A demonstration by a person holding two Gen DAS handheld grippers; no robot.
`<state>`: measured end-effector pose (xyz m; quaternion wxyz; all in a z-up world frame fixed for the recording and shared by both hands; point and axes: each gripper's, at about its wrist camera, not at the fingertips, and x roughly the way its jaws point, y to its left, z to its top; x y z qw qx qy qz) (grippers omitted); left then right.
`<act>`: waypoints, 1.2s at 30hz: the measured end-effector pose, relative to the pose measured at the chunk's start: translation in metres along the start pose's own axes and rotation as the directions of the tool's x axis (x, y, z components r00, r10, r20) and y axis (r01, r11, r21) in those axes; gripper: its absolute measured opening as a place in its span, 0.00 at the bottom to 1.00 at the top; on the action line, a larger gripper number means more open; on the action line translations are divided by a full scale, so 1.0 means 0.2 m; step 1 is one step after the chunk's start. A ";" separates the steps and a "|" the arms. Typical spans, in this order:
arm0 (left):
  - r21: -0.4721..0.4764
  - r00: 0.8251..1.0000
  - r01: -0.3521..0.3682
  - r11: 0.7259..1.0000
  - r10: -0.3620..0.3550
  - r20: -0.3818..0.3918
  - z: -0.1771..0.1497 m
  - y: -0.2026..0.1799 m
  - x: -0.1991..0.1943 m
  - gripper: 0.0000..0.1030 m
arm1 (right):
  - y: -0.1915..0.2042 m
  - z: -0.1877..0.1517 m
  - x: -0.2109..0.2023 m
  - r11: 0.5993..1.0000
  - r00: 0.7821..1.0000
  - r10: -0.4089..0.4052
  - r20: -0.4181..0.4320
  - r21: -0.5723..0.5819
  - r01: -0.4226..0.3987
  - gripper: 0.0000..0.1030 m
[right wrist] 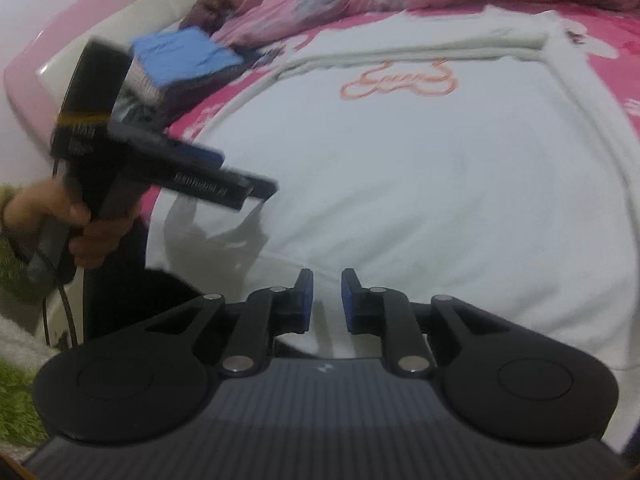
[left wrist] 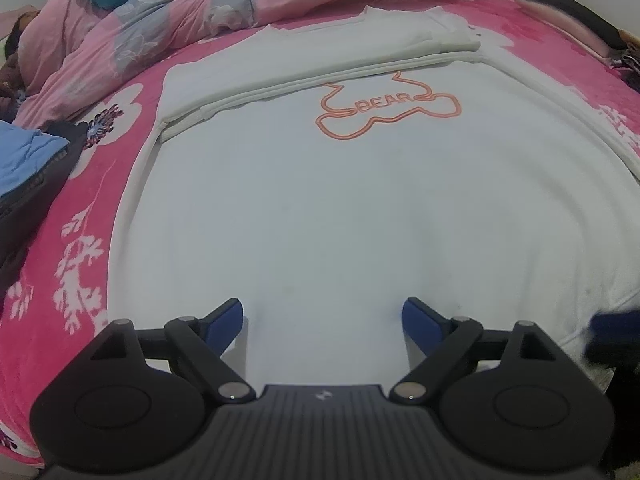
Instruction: Fold clothes
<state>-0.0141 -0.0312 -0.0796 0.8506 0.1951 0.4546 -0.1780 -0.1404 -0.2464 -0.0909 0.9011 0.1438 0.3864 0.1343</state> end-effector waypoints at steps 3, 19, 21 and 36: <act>0.002 1.000 -0.003 1.000 0.003 0.002 0.00 0.00 0.00 0.86 | -0.07 0.03 -0.08 0.997 0.998 -0.045 0.045 0.060 0.042 0.31; 0.001 1.000 -0.006 1.000 0.006 -0.004 0.00 0.01 0.00 0.87 | -0.55 -0.03 -0.37 0.876 0.960 -0.253 0.116 0.448 0.176 0.61; 0.001 1.000 -0.006 1.000 0.006 -0.004 0.00 0.01 0.01 0.87 | -0.56 -0.05 -0.34 0.871 0.965 -0.242 0.097 0.459 0.172 0.61; -0.014 1.000 -0.008 1.000 0.008 -0.005 0.00 0.01 0.01 0.90 | -0.57 -0.05 -0.30 0.864 0.970 -0.231 0.073 0.473 0.170 0.63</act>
